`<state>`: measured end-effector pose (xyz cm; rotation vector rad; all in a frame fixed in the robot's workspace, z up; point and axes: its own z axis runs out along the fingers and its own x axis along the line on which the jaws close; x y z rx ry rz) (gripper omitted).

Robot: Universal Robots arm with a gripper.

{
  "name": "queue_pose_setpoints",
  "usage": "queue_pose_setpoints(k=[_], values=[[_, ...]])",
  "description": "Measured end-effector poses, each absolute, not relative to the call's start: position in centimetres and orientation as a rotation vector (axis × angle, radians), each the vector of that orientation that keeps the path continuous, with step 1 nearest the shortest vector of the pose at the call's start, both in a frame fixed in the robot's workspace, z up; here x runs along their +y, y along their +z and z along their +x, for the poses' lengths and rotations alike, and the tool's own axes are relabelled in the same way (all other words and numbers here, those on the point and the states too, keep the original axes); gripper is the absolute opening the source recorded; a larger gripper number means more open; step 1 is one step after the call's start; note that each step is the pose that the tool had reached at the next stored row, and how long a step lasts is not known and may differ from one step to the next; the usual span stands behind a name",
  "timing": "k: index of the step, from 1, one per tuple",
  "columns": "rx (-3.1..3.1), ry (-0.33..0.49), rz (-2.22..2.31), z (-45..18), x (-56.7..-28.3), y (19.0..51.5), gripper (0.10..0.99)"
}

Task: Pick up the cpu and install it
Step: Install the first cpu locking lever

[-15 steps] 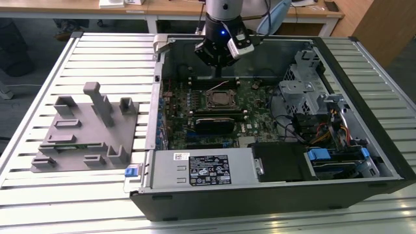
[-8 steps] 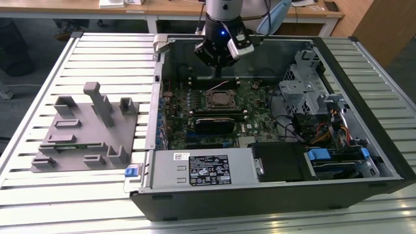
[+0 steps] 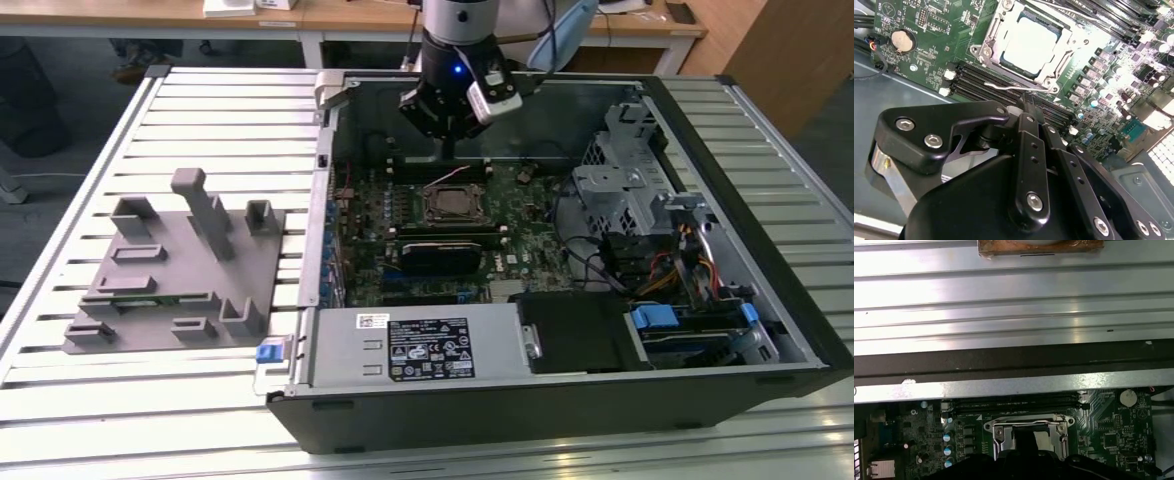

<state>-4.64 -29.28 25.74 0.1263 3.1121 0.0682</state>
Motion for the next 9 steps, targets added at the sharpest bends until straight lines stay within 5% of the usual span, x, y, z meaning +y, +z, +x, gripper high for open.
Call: queue_pose_setpoints(k=[9], values=[[3.112, 0.114, 0.127, -4.64, -29.29, 25.64, 0.106]])
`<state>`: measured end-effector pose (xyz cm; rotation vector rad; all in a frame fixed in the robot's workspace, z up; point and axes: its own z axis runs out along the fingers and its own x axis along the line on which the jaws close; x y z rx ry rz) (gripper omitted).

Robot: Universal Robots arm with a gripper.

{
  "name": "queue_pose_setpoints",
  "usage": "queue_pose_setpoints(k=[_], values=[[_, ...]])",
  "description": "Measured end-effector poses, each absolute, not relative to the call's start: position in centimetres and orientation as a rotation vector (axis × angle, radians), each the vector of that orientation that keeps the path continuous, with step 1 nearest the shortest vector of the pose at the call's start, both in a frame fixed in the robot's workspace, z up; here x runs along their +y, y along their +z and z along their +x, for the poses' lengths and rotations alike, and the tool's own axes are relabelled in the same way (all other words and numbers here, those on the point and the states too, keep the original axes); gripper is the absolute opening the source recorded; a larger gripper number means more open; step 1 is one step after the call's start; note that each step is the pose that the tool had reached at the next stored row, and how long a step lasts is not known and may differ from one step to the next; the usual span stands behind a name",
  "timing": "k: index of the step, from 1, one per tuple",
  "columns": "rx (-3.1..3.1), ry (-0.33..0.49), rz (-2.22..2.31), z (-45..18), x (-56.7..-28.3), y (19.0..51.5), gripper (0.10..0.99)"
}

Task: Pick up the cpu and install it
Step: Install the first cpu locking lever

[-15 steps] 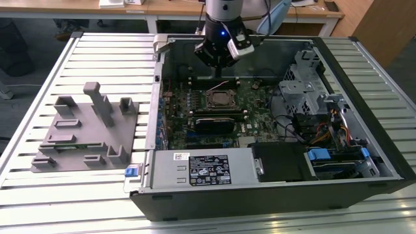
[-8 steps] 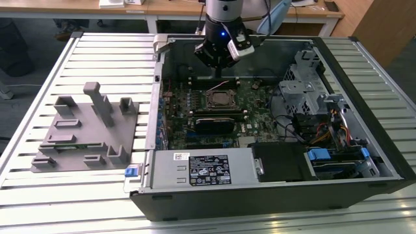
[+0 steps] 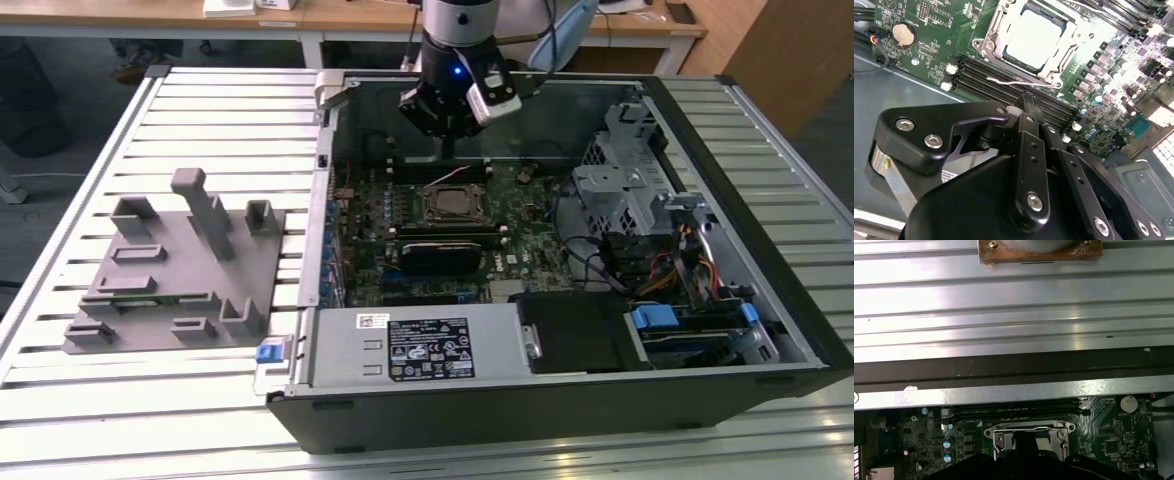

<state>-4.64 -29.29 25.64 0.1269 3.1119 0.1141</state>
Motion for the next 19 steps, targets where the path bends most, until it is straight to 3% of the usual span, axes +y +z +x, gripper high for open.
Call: queue_pose_setpoints(k=[19], values=[[3.112, 0.114, 0.127, -4.6, -29.3, 24.6, 0.106]])
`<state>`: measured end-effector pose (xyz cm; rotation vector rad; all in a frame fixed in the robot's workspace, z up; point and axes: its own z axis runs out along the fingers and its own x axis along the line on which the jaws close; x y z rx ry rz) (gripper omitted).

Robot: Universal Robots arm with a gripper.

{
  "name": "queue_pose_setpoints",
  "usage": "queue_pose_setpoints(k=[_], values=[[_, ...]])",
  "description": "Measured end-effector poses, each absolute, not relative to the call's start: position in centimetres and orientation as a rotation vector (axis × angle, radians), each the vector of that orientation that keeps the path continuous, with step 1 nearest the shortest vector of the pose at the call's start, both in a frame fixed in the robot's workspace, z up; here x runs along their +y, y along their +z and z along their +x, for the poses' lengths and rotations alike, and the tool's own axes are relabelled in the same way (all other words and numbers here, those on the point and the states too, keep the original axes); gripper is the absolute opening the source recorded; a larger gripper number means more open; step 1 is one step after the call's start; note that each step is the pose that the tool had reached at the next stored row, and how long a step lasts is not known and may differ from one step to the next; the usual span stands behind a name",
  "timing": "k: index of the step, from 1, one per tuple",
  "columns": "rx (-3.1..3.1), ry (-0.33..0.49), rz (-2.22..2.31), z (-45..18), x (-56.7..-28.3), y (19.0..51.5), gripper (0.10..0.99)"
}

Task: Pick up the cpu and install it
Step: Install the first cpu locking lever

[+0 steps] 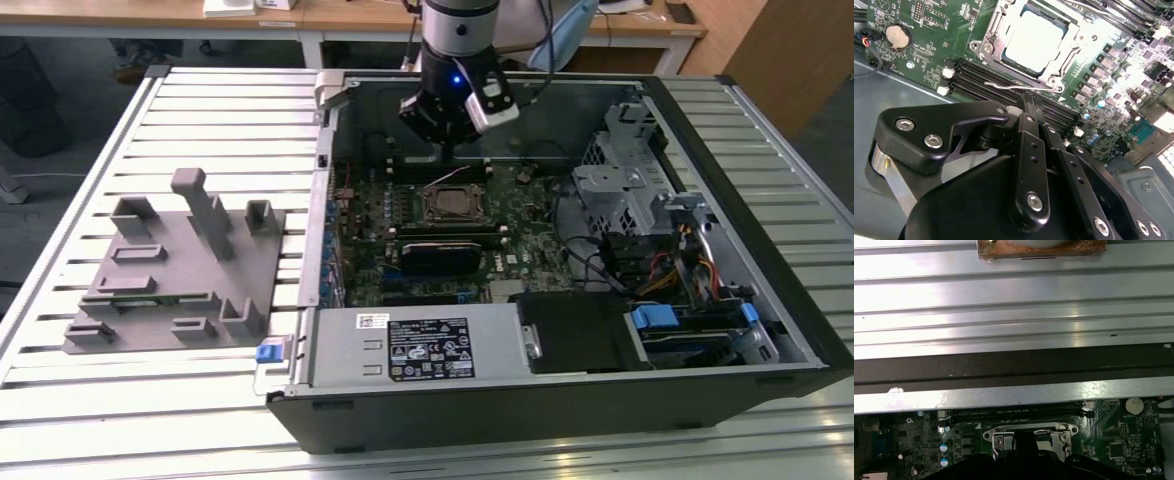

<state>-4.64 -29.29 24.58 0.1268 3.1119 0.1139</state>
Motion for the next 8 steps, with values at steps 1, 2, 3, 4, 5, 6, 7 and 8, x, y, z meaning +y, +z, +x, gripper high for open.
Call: queue_pose_setpoints(k=[1, 2, 3, 4, 5, 6, 7, 8], values=[[3.112, 0.114, 0.127, -4.64, -29.29, 24.53, 0.106], [3.112, 0.114, 0.127, -4.64, -29.29, 24.50, 0.106], [3.112, 0.114, 0.127, -4.64, -29.30, 24.46, 0.106], [3.112, 0.114, 0.127, -4.64, -29.29, 24.44, 0.106], [3.112, 0.114, 0.127, -4.62, -29.29, 24.41, 0.106], [3.112, 0.114, 0.127, -4.58, -29.29, 24.38, 0.106], [3.112, 0.114, 0.127, -4.54, -29.28, 24.36, 0.106], [3.112, 0.114, 0.127, -4.51, -29.27, 24.33, 0.106]])
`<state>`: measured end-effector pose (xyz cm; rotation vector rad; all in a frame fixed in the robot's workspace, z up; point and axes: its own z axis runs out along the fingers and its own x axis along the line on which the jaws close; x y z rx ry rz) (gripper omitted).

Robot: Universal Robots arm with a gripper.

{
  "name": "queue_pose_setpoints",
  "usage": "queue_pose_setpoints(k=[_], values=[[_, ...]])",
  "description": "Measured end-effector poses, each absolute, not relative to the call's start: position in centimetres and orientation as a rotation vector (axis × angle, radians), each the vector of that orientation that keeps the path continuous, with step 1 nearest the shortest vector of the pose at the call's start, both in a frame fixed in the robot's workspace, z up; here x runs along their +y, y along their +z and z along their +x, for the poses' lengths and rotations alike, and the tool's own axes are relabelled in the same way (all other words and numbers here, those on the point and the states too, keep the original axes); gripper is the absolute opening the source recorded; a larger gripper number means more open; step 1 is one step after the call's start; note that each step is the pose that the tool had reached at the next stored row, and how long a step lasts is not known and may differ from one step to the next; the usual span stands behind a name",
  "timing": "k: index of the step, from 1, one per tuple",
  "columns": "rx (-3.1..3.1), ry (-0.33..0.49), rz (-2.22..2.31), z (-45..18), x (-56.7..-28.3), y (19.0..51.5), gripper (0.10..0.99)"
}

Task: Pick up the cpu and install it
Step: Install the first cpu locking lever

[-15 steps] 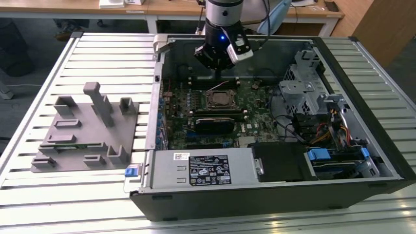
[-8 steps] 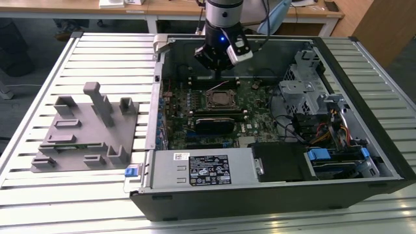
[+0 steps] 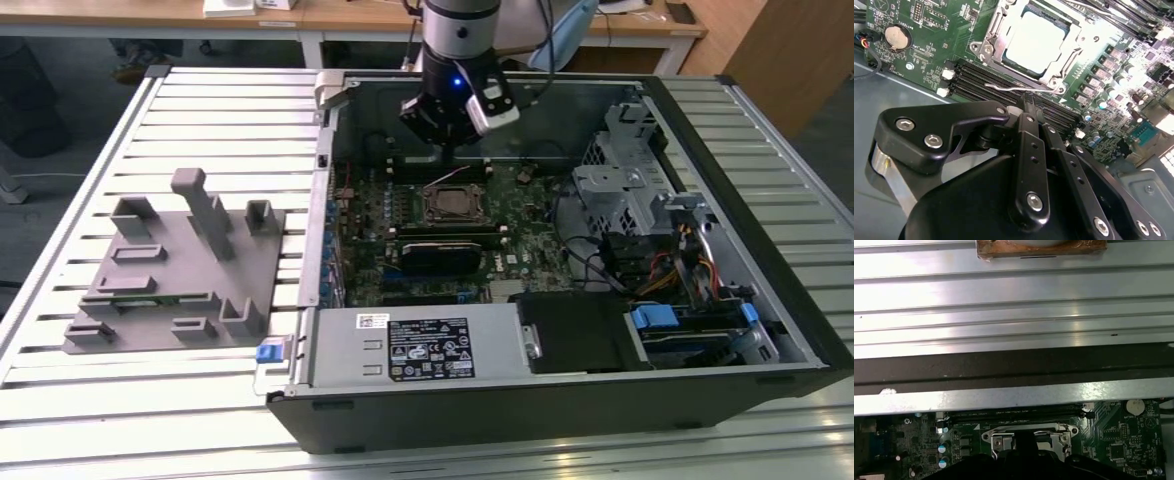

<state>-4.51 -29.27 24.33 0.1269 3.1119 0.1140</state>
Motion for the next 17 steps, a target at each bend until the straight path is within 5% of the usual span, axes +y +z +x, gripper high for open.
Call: queue_pose_setpoints(k=[17], values=[[3.112, 0.114, 0.125, -4.05, -29.19, 23.50, 0.106]])
